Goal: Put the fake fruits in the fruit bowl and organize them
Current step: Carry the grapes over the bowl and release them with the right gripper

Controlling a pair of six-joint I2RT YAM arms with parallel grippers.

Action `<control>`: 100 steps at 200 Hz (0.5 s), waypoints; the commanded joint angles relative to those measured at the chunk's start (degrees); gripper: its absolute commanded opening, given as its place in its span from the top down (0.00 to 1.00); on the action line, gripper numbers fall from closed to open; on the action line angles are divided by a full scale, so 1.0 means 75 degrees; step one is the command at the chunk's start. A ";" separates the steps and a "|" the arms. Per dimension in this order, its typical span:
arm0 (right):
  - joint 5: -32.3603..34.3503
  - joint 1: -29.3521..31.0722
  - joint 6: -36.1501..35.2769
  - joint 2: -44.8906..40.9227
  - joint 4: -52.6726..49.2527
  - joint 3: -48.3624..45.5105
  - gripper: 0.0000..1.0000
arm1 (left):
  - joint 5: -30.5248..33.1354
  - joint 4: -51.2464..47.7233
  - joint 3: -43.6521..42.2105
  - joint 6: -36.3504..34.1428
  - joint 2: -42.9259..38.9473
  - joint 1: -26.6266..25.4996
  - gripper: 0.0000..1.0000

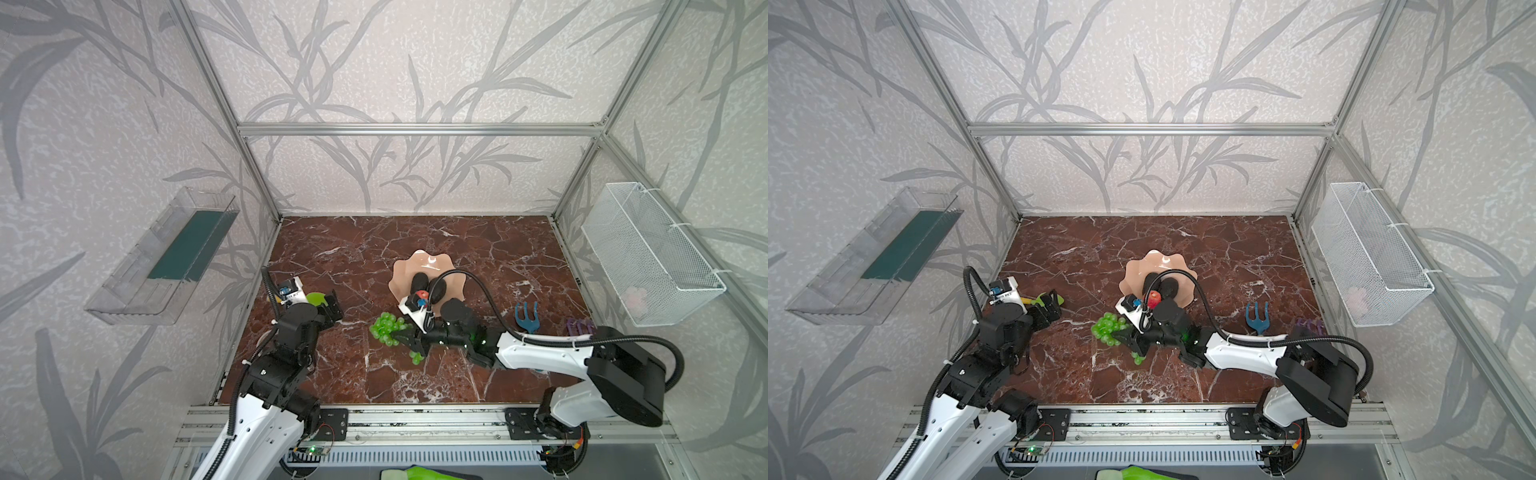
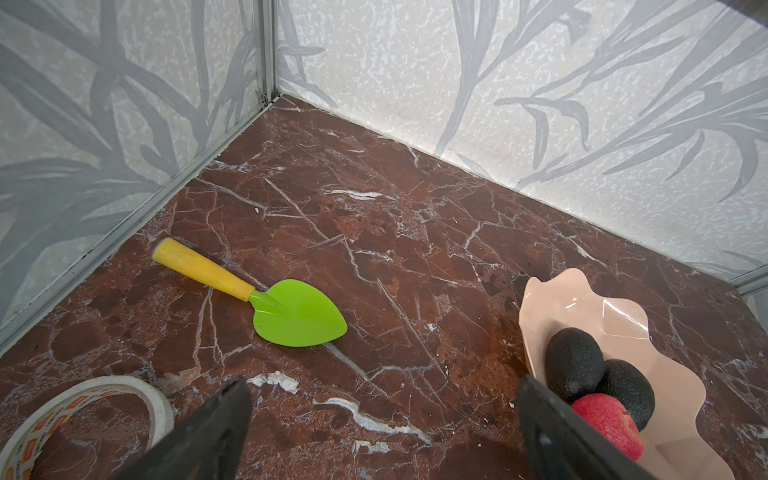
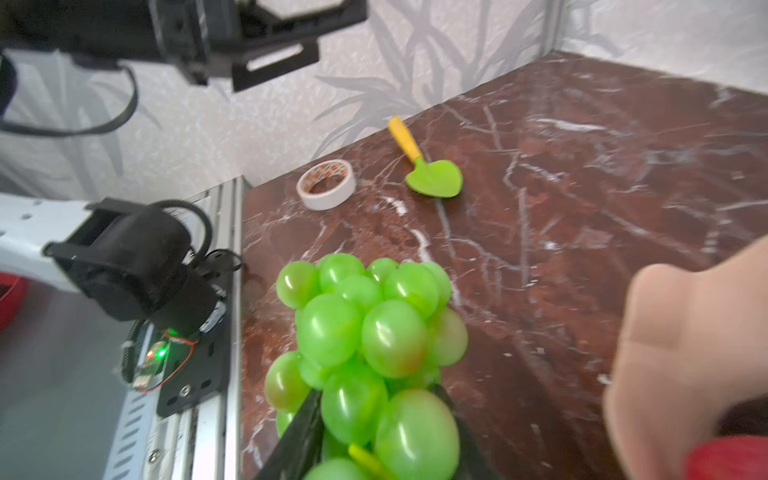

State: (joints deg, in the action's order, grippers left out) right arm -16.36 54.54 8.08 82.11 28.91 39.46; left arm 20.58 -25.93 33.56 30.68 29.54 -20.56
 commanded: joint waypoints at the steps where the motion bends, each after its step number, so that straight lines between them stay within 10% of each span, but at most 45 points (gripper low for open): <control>1: 0.0322 -0.0496 -0.0516 -0.0324 -0.0892 0.0501 0.61 | 0.0180 -0.0120 -0.0069 0.0164 -0.0088 0.0034 0.01; 100: -0.0854 -0.2961 -0.0761 0.1832 -0.0475 0.1859 0.60 | 0.0348 -0.0164 -0.0080 0.0140 -0.0201 0.0034 0.01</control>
State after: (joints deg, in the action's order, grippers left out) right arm -18.55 34.37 3.20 92.53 22.83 50.65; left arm 21.17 -25.96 33.56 30.68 28.60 -20.56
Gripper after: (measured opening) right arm 0.403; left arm 0.991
